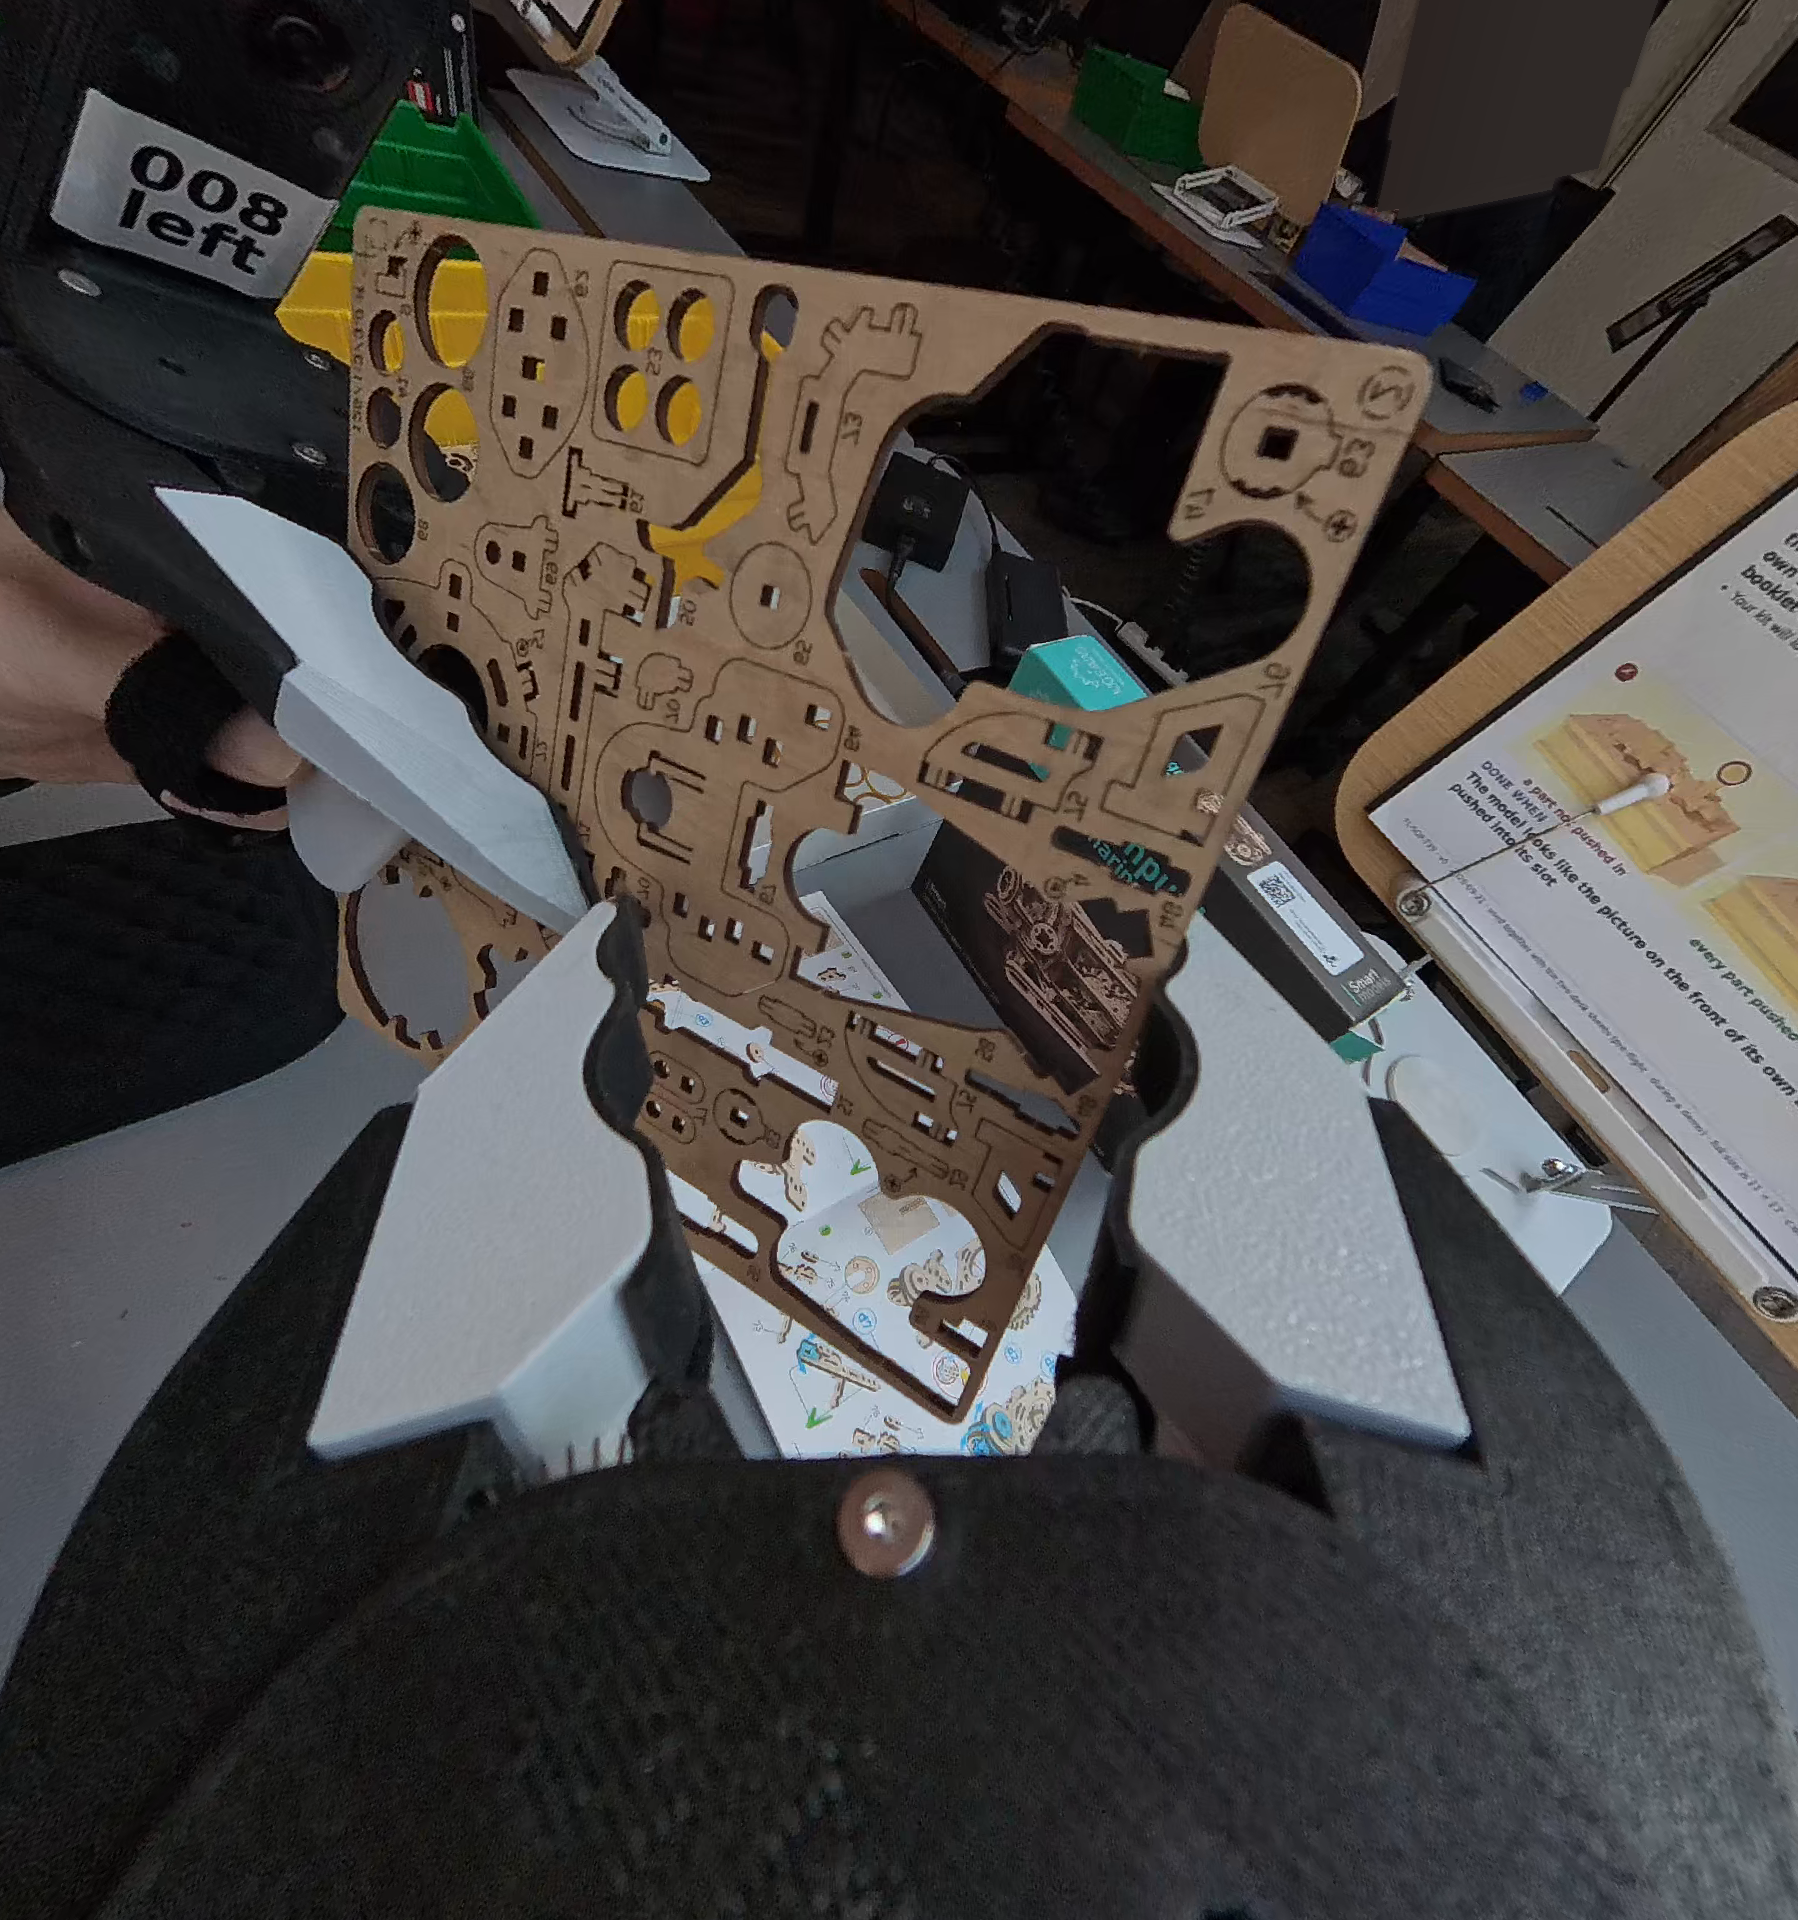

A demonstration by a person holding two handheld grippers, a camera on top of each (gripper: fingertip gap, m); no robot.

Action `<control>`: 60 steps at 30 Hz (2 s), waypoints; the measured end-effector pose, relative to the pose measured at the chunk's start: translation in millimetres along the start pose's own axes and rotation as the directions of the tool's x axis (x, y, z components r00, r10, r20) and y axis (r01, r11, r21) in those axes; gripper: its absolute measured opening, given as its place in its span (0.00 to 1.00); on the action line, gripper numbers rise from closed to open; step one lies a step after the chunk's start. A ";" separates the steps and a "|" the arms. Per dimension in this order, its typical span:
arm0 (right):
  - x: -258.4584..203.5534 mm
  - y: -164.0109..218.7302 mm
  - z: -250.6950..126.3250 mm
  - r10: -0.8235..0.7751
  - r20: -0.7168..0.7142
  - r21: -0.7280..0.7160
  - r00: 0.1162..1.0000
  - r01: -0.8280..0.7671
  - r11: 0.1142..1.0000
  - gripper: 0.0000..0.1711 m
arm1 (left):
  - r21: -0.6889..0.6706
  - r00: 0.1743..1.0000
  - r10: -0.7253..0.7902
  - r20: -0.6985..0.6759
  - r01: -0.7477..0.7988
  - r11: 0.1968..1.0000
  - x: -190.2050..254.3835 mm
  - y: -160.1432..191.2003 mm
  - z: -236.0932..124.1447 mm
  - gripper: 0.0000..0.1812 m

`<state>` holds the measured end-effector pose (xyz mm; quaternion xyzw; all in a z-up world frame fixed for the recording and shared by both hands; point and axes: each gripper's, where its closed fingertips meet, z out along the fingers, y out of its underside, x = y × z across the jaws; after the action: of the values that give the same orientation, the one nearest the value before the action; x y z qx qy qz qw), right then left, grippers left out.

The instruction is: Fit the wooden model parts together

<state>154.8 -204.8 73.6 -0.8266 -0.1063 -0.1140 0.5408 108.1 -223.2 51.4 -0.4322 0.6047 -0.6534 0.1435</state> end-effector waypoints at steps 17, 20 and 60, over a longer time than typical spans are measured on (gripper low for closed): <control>-4.5 -7.2 -5.3 -0.015 0.039 0.047 0.999 0.013 0.999 0.53 | -0.040 0.997 0.070 -0.010 -0.070 0.997 7.6 -0.8 -3.1 0.00; -4.8 -11.8 -12.3 -0.013 0.042 0.071 0.999 0.010 0.997 0.46 | -0.037 0.998 0.054 -0.023 -0.055 0.998 8.1 -1.4 -3.8 0.00; -5.9 -10.2 -0.4 -0.081 -0.044 0.035 0.996 0.083 0.996 0.60 | -0.058 0.993 0.116 0.033 -0.114 0.992 6.8 -0.1 -5.4 0.00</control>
<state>146.1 -201.5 80.8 -0.8088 -0.1306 -0.1517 0.5530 100.2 -224.4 54.7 -0.4121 0.6439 -0.6190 0.1798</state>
